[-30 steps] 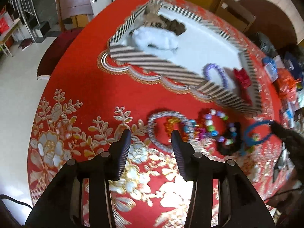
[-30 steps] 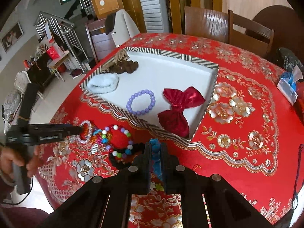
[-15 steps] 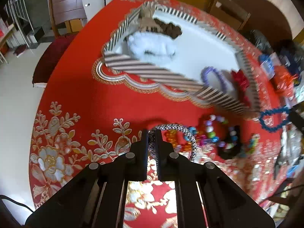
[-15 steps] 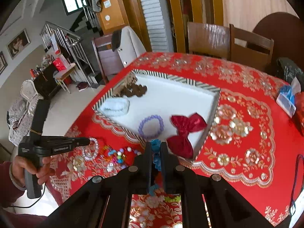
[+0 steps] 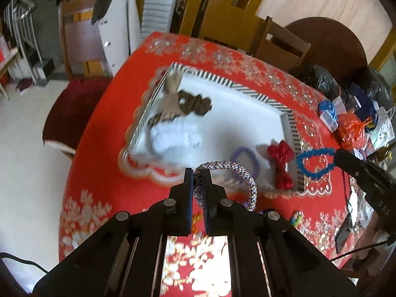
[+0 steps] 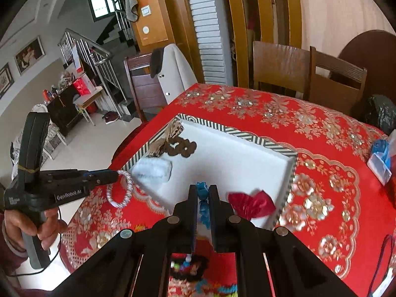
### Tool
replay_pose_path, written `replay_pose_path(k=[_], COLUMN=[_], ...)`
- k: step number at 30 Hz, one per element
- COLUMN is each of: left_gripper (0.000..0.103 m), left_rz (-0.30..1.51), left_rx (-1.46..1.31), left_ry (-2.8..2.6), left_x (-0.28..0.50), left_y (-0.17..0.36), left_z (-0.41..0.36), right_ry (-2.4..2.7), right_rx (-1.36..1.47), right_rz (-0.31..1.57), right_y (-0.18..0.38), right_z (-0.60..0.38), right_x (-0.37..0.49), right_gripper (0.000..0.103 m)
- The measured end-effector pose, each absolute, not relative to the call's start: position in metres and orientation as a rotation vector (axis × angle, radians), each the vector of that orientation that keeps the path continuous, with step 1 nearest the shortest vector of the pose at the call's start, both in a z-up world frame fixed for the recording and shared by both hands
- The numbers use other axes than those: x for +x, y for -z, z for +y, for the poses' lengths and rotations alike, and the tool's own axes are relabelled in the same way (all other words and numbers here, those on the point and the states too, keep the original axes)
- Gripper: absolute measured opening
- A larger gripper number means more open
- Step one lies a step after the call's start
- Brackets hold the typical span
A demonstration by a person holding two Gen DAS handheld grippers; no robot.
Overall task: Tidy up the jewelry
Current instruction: 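Lower silver bracelet and blue bracelet into the white tray, opening both grippers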
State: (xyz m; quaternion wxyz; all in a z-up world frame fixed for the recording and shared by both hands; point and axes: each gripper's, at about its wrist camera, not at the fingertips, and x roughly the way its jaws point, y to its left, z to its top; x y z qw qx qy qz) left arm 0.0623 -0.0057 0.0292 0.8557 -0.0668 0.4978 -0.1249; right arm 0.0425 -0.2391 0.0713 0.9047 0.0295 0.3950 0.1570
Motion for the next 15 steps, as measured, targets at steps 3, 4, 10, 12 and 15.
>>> replay_pose_path(k=[3,4,10,12,15], left_gripper=[0.005,0.005,0.005,0.005,0.005], left_rz=[1.049,1.050,1.053,1.056,1.074], left_rx=[-0.130,-0.128,-0.081,-0.060,-0.045], left_ry=[0.269,0.267,0.247,0.235,0.223], left_x=[0.080,0.087,0.124,0.135,0.153], left_y=[-0.027,-0.026,-0.012,-0.005,0.008], left_z=[-0.017,-0.020,-0.043,-0.049,-0.057], right_ry=[-0.330,-0.329,-0.332,-0.326,-0.297], right_rx=[0.066,0.063,0.079,0.091,0.123], right_rz=[0.836,0.845,0.901,0.920,0.957], right_y=[-0.066,-0.063,-0.035,-0.024,-0.003], right_z=[-0.237,-0.236,-0.228,-0.228,-0.236], right_x=[0.063,0.071,0.116,0.132,0.154], right_gripper=[0.008,0.008,0.008,0.008,0.008])
